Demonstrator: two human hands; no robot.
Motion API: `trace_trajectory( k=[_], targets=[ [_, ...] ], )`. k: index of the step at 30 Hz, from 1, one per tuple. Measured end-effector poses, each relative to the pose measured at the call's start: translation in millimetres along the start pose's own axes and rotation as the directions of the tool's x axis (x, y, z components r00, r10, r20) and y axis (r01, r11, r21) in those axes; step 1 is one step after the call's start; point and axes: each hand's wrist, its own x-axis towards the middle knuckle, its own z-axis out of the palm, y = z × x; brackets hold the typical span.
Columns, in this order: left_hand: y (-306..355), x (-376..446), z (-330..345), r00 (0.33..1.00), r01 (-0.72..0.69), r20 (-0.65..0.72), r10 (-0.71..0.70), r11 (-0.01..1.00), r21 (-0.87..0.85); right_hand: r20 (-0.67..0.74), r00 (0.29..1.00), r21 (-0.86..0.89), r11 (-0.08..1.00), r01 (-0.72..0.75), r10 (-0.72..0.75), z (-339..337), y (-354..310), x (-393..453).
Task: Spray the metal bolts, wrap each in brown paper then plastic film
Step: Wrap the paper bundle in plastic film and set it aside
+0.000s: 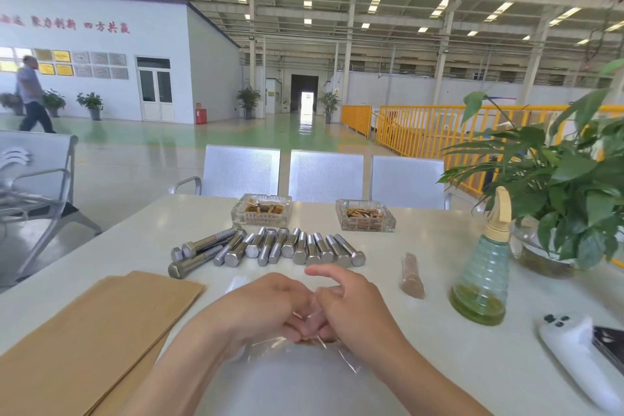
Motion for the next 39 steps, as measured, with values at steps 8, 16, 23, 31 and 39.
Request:
trace_trajectory(
  k=[8, 16, 23, 31, 39],
  targets=[
    [5, 6, 12, 0.987, 0.020, -0.159, 0.024, 0.963, 0.269, 0.127, 0.992, -0.126, 0.991, 0.033, -0.017, -11, 8, 2],
    [0, 14, 13, 0.932, 0.089, -0.362, 0.032, 0.946, 0.312, -0.102, 0.956, -0.398, 0.892, 0.216, -0.277, -25, 11, -3],
    [-5, 20, 12, 0.911, 0.079, -0.403, 0.087, 0.922, 0.379, 0.050, 0.942, -0.690, 0.670, 0.272, -0.331, -15, 37, -13],
    [-9, 24, 18, 0.866, -0.058, -0.411, 0.286, 0.873, 0.485, -0.002, 0.930, -0.671, 0.690, 0.272, -0.368, -10, 49, -14],
    [-20, 25, 16, 0.905, -0.034, -0.283, 0.318, 0.718, 0.696, -0.007, 0.918, -0.660, 0.692, 0.294, -0.396, -4, 47, -20]
  ],
)
